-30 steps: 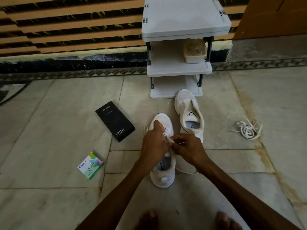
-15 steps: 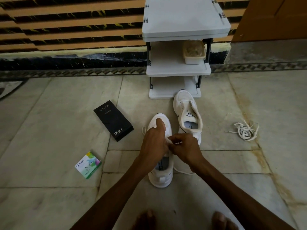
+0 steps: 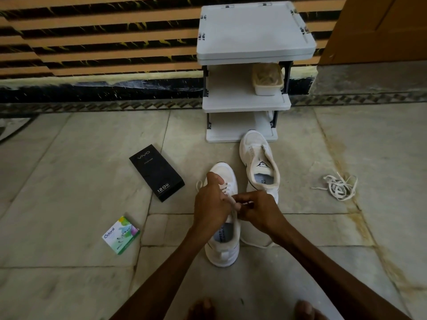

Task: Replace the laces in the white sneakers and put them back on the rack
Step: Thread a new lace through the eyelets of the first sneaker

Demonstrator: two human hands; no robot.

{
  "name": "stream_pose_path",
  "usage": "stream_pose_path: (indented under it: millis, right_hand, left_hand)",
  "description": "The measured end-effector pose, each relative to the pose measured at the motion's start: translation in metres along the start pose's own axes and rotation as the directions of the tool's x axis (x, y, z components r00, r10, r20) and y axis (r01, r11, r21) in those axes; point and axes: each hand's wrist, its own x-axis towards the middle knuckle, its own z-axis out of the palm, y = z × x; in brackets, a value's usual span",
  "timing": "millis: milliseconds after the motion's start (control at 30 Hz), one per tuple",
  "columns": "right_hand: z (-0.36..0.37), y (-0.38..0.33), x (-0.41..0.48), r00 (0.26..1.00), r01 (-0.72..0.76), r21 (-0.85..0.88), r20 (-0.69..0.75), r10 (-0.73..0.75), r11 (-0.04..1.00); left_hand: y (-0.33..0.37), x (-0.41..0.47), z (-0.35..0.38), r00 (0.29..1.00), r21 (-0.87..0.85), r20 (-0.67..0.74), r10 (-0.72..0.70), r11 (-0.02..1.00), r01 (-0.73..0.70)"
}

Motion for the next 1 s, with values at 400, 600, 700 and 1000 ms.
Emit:
stream_pose_path:
  millis: [400,600,700,1000]
  right_hand:
    - [0.003,0.006,0.008,0.993,-0.041,0.13,-0.103,0.054,0.991]
    - [0.011,-0.001,0.014,0.981,0.014,-0.095,-0.189,-0.032,0.995]
    - [0.016,-0.006,0.018,0.977,0.068,-0.261,-0.177,-0.117,0.963]
    - [0.006,-0.013,0.014,0.936,0.147,-0.323,-0.26,-0.237,0.935]
  left_hand:
    - [-0.008,0.021,-0.014,0.958,-0.184,0.221,-0.182,0.957,0.224]
    - [-0.013,0.023,-0.017,0.931,-0.246,0.289,-0.225,0.922,0.299]
    - [-0.019,0.025,-0.018,0.925,-0.244,0.317,-0.211,0.924,0.294]
    - [-0.021,0.025,-0.018,0.914,-0.144,0.388,-0.116,0.972,0.184]
